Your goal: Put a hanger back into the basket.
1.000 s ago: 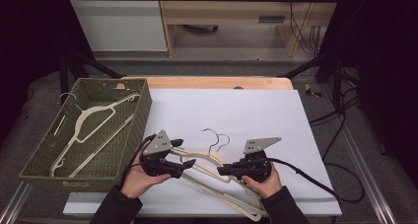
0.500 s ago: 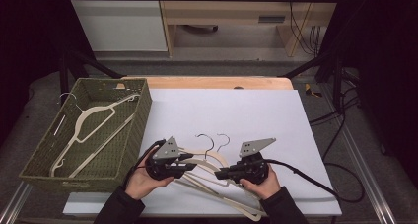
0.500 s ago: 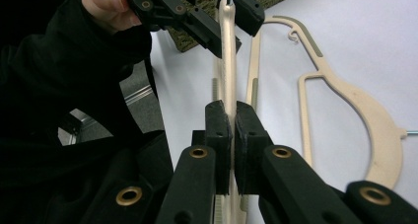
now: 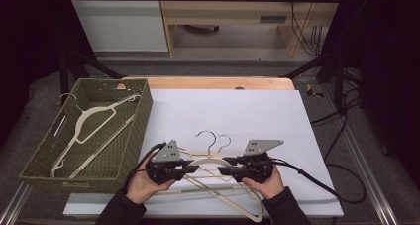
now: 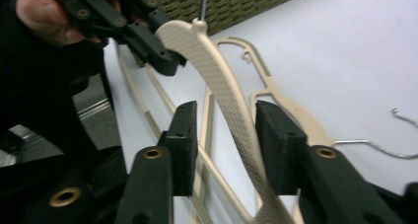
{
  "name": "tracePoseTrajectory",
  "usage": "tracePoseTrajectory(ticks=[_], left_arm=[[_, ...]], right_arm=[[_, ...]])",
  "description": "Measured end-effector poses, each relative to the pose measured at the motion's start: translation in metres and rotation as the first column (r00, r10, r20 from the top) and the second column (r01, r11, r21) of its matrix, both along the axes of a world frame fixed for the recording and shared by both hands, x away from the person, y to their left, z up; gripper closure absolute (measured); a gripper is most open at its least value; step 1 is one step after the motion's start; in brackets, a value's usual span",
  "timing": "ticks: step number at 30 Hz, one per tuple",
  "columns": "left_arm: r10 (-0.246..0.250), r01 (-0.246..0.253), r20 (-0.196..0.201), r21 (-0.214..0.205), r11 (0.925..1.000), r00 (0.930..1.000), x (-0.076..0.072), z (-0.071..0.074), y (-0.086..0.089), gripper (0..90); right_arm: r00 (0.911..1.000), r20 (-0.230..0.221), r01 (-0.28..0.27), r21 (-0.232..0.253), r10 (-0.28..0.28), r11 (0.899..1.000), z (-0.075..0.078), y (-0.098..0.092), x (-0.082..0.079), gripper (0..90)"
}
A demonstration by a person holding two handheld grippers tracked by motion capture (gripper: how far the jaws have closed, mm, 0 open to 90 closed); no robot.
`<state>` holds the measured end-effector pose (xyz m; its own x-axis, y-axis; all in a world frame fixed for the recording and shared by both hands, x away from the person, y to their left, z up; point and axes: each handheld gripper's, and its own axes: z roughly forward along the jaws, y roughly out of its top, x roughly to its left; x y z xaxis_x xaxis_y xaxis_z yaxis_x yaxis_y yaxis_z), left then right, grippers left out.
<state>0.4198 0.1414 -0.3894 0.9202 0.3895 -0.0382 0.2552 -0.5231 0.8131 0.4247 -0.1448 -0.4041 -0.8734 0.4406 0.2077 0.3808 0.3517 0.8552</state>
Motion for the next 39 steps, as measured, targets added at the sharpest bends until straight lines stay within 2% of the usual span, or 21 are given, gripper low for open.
tracePoseTrajectory(ticks=[3,7,12,17,21,26,35,39], left_arm=[[-0.005,0.005,-0.008,-0.017,0.9998,1.0000,-0.003,0.001,-0.002,82.6],[-0.006,0.005,-0.023,-0.028,0.9996,0.9997,-0.006,0.002,-0.005,84.1],[0.047,-0.047,-0.002,-0.027,0.9985,0.9989,-0.007,0.004,-0.003,85.3],[0.093,-0.093,-0.004,-0.057,0.9941,0.9957,-0.006,0.009,0.004,85.3],[0.135,-0.133,0.018,-0.068,0.9888,0.9907,-0.007,0.014,0.009,85.3],[0.180,-0.177,0.018,-0.105,0.9786,0.9836,-0.008,0.023,0.016,85.2],[0.245,-0.231,0.068,-0.171,0.9579,0.9672,-0.021,0.059,0.034,85.2],[0.261,-0.243,0.088,-0.172,0.9546,0.9613,-0.020,0.073,0.040,85.2]], right_arm=[[0.9997,0.018,0.017,-0.002,-0.017,1.000,0.000,0.000,0.000,55.5],[0.9990,0.029,0.032,0.020,-0.033,0.999,0.002,-0.001,-0.001,47.4],[0.9932,0.083,0.078,0.051,-0.082,0.996,0.008,-0.008,-0.003,33.6],[0.9795,0.124,0.146,0.106,-0.159,0.984,0.015,-0.024,-0.005,20.8],[0.9663,0.135,0.206,0.104,-0.219,0.973,0.018,-0.037,-0.005,13.3],[0.9509,0.146,0.257,0.118,-0.273,0.959,0.020,-0.050,-0.005,8.5],[0.9311,0.140,0.322,0.118,-0.337,0.939,0.018,-0.068,-0.002,4.4],[0.9193,0.147,0.352,0.107,-0.365,0.930,0.017,-0.072,-0.001,3.2]])
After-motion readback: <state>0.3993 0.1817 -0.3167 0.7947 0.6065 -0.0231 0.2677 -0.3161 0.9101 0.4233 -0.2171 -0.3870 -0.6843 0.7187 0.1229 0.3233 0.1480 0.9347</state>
